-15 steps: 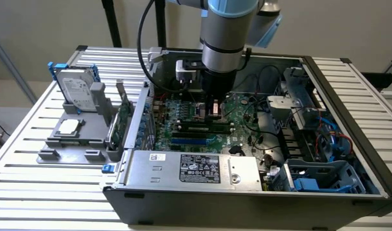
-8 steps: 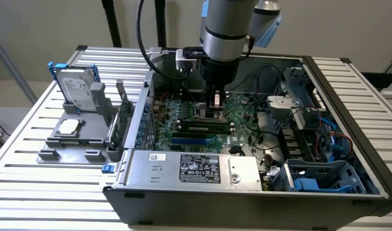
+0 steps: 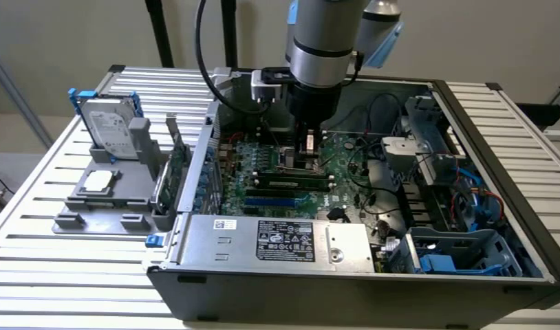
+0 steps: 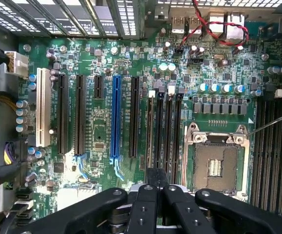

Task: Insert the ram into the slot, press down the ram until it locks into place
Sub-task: 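Press down the ram until it locks into place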

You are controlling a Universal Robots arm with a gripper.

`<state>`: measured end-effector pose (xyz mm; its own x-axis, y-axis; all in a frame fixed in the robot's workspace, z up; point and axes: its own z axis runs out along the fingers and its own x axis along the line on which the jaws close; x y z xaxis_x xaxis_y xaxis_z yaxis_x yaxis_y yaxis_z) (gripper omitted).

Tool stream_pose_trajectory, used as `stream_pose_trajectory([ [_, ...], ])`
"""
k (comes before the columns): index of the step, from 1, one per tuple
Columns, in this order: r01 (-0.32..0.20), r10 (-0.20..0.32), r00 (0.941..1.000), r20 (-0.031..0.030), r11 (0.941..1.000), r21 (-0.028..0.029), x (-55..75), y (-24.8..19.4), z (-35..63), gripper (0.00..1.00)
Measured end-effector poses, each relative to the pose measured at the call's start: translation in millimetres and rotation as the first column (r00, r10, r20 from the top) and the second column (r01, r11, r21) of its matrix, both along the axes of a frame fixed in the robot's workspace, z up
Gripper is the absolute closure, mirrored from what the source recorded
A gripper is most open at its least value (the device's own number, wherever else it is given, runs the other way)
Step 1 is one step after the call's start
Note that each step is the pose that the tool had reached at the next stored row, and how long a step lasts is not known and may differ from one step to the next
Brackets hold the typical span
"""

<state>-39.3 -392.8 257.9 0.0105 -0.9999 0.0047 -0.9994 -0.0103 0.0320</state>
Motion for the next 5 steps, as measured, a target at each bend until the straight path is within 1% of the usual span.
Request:
stream_pose_trajectory([
  [5,0.000,0.000,1.0000,0.0000,1.0000,0.0001,0.0,0.0,0.0,0.89],
])
